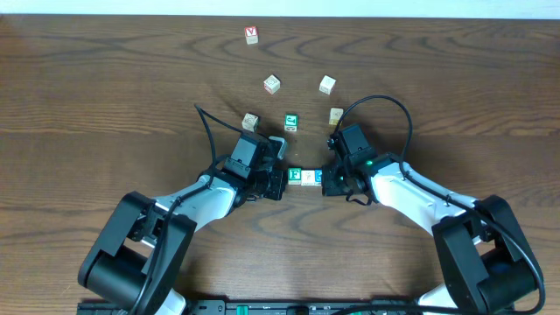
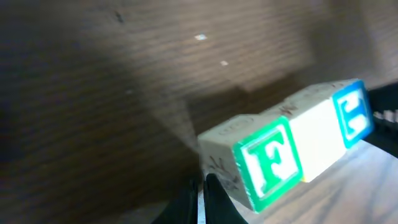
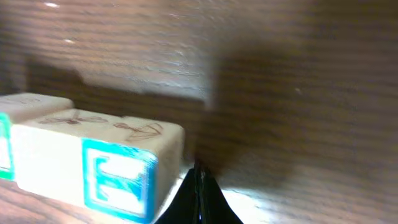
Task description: Lift 3 blocks
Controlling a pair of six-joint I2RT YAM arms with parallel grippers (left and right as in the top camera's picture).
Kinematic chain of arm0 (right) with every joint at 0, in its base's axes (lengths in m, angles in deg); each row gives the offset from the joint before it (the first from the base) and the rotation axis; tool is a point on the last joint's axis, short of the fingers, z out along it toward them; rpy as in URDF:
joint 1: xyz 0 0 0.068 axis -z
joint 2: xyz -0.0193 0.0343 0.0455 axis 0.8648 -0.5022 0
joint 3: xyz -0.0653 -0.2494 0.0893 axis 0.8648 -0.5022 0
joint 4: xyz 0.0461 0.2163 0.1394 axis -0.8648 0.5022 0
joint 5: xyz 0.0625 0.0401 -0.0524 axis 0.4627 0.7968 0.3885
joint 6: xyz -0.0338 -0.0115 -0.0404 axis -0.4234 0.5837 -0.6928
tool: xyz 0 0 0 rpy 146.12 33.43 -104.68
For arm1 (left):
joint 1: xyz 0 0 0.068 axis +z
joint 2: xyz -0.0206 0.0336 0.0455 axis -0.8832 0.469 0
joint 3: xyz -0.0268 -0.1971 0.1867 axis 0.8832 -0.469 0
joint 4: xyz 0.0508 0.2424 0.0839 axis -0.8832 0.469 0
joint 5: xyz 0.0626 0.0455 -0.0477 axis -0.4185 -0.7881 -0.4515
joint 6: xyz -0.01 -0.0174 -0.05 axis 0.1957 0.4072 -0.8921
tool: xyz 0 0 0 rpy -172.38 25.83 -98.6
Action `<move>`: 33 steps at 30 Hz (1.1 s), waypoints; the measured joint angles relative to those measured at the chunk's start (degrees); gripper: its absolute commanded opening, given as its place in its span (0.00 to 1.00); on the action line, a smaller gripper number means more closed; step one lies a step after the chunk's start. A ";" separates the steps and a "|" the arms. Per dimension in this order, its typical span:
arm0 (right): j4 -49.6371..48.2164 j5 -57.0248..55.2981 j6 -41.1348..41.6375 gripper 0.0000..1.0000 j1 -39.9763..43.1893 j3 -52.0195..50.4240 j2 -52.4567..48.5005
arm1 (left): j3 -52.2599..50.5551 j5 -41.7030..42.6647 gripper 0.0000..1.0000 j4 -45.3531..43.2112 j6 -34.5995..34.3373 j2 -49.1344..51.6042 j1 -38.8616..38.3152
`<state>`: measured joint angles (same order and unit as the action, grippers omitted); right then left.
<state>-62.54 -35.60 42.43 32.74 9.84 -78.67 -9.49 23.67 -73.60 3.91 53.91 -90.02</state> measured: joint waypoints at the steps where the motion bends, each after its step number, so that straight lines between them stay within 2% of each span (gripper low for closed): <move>1: 0.66 -0.90 0.44 0.01 0.00 0.09 0.11 | 0.02 -1.46 0.07 -0.04 -0.02 -0.11 0.00; 7: 1.29 -4.02 2.23 0.01 0.09 0.11 0.35 | 0.46 -11.96 0.07 -0.98 -0.26 -0.37 0.15; 11: 0.79 -5.03 2.67 0.01 0.22 0.11 0.35 | 0.39 -15.56 0.08 -3.19 -0.26 -0.04 0.37; 33: -1.38 -6.54 2.84 0.01 0.55 -0.26 0.35 | 5.09 -11.85 0.07 -6.32 -1.60 0.31 0.61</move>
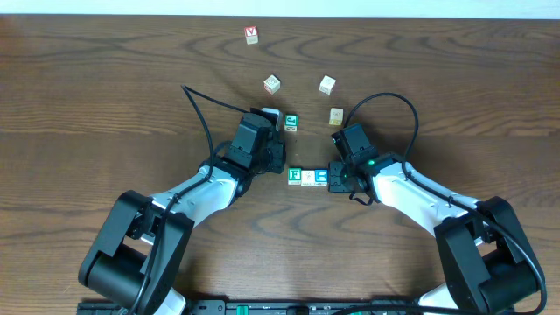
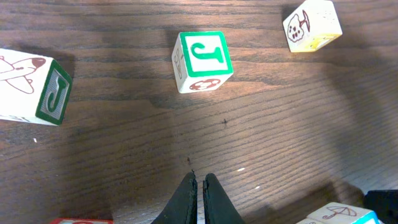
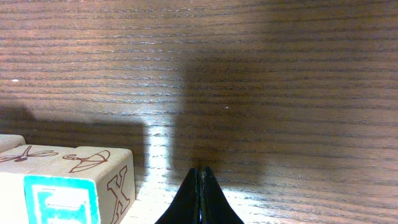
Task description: Lift 3 blocks
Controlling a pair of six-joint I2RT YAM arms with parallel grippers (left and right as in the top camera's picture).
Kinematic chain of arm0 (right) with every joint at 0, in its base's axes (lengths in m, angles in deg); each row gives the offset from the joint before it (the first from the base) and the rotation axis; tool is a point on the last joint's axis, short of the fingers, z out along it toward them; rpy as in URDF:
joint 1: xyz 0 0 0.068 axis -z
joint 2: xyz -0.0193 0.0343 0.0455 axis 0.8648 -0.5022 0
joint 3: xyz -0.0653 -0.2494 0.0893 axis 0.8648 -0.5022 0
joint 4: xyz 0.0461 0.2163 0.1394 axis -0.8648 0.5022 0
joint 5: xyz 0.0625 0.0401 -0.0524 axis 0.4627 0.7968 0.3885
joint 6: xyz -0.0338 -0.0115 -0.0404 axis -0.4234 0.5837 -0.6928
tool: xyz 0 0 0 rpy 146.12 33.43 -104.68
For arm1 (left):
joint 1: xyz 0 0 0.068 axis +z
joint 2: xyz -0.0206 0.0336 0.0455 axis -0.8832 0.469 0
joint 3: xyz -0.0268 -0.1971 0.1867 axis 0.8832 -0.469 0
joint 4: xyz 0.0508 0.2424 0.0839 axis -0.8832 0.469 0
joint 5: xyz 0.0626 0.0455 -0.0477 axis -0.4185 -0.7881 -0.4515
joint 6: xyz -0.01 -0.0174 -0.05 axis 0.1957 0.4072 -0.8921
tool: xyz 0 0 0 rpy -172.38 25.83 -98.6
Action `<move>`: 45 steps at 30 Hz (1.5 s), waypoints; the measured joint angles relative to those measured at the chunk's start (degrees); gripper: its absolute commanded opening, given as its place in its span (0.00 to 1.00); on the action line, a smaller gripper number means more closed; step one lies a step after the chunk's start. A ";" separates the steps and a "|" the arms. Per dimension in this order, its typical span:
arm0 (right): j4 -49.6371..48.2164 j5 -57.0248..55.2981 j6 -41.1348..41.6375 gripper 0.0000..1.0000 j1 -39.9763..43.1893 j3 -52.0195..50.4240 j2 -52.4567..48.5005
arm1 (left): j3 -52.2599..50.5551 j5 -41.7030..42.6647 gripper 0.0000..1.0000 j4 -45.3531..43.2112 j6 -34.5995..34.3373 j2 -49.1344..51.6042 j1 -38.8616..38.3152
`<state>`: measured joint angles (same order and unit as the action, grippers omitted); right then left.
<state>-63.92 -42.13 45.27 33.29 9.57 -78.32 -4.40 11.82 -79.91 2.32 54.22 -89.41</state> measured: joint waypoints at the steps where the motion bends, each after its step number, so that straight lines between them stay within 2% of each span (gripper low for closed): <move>1: 0.00 0.00 0.00 0.01 0.00 0.00 0.00 | 0.00 0.11 0.07 -0.07 -0.55 0.00 0.00; 9: -0.13 0.00 0.00 0.01 0.00 0.00 0.00 | 0.02 4.15 0.07 -0.63 -3.23 0.00 -0.74; 16: -0.13 0.02 0.00 0.01 0.00 0.00 0.00 | 0.04 4.98 0.07 2.36 -4.44 0.00 -2.23; 45: -0.15 0.02 0.00 0.01 0.00 -0.02 0.00 | 0.04 7.34 0.07 6.82 -4.46 0.00 -2.43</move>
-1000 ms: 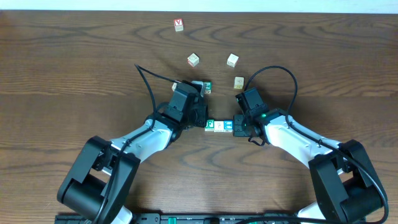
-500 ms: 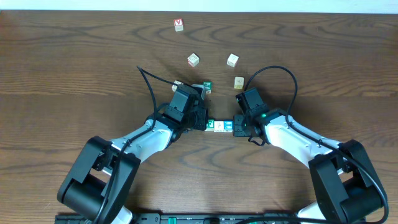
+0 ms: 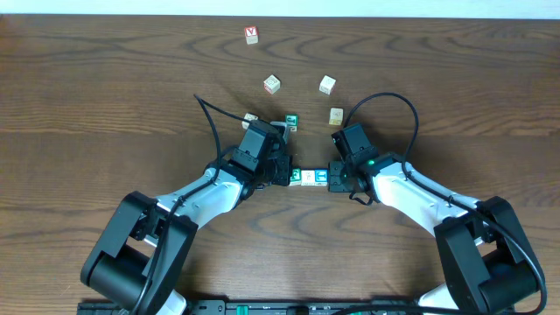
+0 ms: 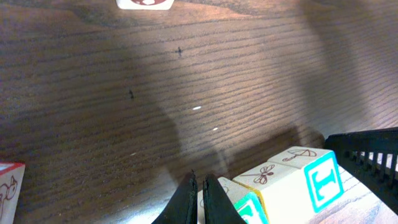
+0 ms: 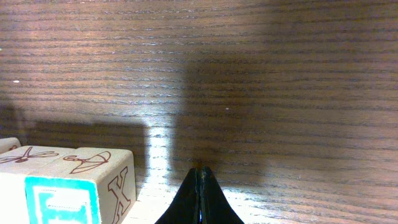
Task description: Lift 3 blocks
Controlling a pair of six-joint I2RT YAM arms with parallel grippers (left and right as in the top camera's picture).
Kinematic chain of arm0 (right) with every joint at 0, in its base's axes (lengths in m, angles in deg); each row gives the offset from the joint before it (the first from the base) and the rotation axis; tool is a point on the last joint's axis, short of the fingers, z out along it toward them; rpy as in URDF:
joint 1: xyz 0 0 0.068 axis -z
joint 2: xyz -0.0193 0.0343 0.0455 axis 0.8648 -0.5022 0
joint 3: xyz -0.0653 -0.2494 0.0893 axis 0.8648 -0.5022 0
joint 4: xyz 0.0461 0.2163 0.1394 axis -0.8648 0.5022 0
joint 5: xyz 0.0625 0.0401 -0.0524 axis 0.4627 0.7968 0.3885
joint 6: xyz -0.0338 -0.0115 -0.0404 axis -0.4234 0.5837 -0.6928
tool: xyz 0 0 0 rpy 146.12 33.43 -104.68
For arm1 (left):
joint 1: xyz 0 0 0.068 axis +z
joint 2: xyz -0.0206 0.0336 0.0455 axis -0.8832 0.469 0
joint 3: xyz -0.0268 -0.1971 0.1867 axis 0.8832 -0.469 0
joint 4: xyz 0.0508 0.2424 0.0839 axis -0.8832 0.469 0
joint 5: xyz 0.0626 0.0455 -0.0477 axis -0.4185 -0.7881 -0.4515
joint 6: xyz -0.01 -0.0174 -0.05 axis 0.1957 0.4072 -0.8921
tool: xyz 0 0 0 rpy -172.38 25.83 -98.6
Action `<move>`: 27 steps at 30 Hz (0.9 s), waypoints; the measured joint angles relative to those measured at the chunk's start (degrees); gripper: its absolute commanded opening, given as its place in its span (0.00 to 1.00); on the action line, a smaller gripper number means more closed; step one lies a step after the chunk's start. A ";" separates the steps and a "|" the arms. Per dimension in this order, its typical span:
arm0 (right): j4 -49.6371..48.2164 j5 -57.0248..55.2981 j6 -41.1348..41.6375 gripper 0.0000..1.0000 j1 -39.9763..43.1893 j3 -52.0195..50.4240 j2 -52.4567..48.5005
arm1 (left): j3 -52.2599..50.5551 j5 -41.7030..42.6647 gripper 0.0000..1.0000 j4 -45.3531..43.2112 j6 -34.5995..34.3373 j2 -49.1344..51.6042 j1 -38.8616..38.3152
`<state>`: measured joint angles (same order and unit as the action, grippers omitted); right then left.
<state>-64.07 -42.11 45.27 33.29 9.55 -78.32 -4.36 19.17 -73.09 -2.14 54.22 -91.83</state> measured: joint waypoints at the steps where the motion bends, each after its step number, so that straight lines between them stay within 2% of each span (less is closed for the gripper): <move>1: 0.02 0.00 0.02 0.01 0.00 0.00 0.00 | 0.00 0.00 0.07 0.04 0.00 0.00 0.00; 27: 0.00 0.00 0.00 0.01 0.00 0.00 0.00 | 0.00 -1.49 0.07 -3.04 -0.44 0.00 -0.24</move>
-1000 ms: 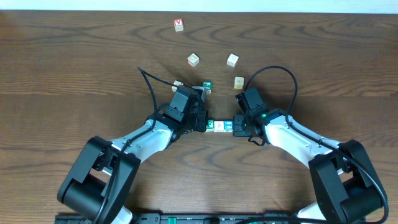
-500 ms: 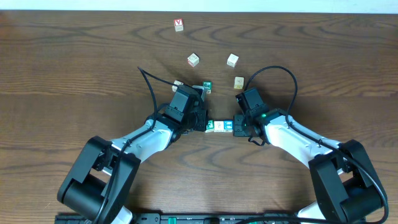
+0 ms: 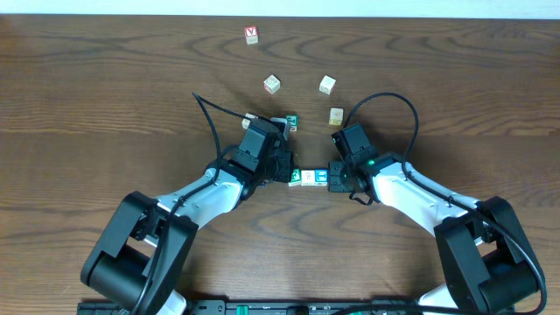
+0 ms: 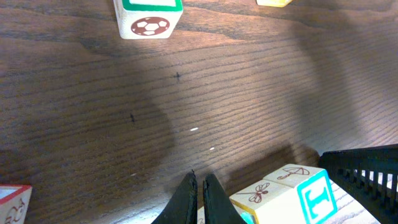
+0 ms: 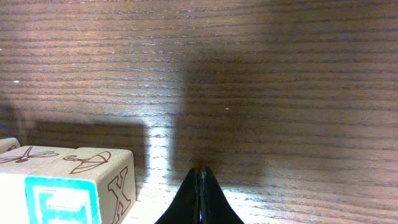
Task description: Lift 3 blocks
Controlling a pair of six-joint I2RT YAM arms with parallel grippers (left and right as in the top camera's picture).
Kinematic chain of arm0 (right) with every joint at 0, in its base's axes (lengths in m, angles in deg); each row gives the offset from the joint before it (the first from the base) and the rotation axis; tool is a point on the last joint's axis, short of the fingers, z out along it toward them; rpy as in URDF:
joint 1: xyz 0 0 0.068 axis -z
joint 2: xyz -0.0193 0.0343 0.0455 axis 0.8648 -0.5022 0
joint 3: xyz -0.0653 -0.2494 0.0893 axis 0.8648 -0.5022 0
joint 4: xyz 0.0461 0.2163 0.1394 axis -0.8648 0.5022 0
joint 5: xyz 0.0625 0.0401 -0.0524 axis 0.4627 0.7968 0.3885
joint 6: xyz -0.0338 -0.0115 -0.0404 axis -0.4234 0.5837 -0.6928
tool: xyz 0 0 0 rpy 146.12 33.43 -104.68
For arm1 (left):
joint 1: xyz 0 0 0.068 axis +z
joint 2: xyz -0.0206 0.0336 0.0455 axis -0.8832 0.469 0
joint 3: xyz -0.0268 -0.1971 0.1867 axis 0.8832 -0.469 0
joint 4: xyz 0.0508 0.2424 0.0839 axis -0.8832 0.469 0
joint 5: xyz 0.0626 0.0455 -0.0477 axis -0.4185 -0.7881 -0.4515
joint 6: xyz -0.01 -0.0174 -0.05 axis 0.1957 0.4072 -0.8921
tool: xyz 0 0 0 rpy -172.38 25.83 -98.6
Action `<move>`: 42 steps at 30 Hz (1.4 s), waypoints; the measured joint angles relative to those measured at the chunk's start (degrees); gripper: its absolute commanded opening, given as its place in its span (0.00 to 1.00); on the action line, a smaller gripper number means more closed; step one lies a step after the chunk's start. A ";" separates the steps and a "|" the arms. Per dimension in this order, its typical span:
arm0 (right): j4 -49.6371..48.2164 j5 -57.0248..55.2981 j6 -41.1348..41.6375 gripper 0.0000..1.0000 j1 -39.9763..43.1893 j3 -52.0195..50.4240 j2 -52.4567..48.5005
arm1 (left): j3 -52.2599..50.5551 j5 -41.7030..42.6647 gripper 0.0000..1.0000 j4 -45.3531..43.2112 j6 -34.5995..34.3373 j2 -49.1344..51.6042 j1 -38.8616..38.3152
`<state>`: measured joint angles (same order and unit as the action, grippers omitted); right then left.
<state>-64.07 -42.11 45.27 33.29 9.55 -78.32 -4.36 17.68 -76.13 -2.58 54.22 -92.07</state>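
Three blocks lie in a row (image 3: 308, 178) on the table: a green one on the left, a plain one in the middle and a blue-lettered one (image 3: 320, 178) on the right. My left gripper (image 3: 284, 170) is shut and empty at the row's left end. In the left wrist view its tips (image 4: 198, 175) sit just left of the dragonfly block (image 4: 267, 196) and the blue block (image 4: 314, 193). My right gripper (image 3: 334, 178) is shut and empty at the right end. Its tips (image 5: 200, 169) rest beside the blue block with the X face (image 5: 74, 186).
Loose blocks lie behind the row: a green soccer-ball block (image 4: 149, 9), a yellow-edged one (image 3: 336, 115), two plain ones (image 3: 272, 84) (image 3: 327, 85) and a red one (image 3: 251, 34) far back. A red-edged block (image 4: 9, 199) sits by the left gripper.
The left gripper has shifted slightly, so the soccer-ball block shows more fully in its view. The row of blocks and the right gripper have not moved.
Both grippers were shut at either end of the row. Then the left gripper was away from the row, up by the green J block, while the right stayed at the blue block. Then the left was back at the row's left end, as now.
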 measured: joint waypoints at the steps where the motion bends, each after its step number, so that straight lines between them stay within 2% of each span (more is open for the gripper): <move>1: 0.00 0.00 0.00 0.01 0.00 0.00 0.00 | 0.00 0.02 0.07 0.07 0.00 0.00 -0.09; 32: 0.00 0.00 0.00 0.01 0.00 0.00 0.00 | 0.00 5.31 0.07 2.62 0.61 0.00 -0.13; 42: 0.00 0.00 0.00 0.01 0.00 0.00 0.00 | 0.02 1.18 0.07 1.86 0.15 0.00 2.73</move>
<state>-64.07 -42.11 45.27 33.29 9.55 -78.32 -4.34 18.86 -74.27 -2.42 54.22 -89.34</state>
